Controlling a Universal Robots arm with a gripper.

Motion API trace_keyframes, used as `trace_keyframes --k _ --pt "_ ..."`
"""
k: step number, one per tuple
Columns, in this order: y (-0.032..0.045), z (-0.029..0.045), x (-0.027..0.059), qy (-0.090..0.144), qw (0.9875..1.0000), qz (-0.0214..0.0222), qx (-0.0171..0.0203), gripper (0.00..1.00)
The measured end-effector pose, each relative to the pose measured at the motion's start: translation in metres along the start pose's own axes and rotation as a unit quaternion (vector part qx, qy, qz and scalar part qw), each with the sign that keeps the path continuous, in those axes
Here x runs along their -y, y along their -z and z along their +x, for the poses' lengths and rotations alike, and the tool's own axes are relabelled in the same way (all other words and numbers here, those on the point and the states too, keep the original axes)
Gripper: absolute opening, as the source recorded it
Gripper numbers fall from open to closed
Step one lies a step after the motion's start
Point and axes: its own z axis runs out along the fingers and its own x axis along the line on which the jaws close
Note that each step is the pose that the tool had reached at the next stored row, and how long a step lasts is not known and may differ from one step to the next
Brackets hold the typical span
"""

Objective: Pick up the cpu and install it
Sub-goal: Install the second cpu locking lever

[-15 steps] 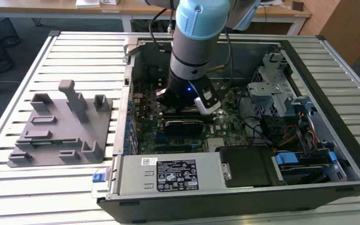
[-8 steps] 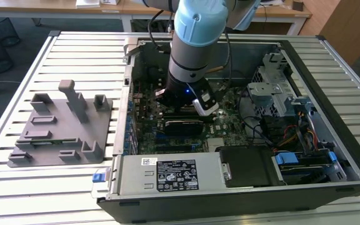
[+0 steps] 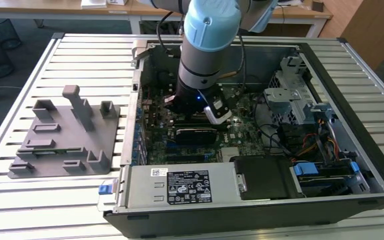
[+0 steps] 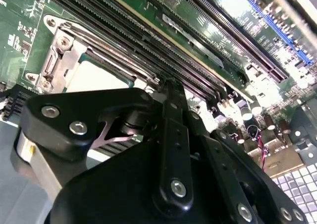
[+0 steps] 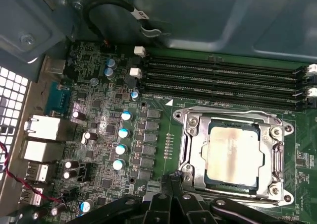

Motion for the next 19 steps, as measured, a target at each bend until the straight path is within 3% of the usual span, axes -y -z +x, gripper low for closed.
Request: trace_keyframes --k 10,14,19 --pt "0.0135 0.0009 -0.0031 0.0 1.0 0.0001 0.0 0.11" --pt "0.0152 0.001 -0.0038 0.0 1.0 0.0002 0.0 0.11" --pt "0.0242 0.0014 -0.0058 0.001 1.0 0.0002 0.0041 0.11"
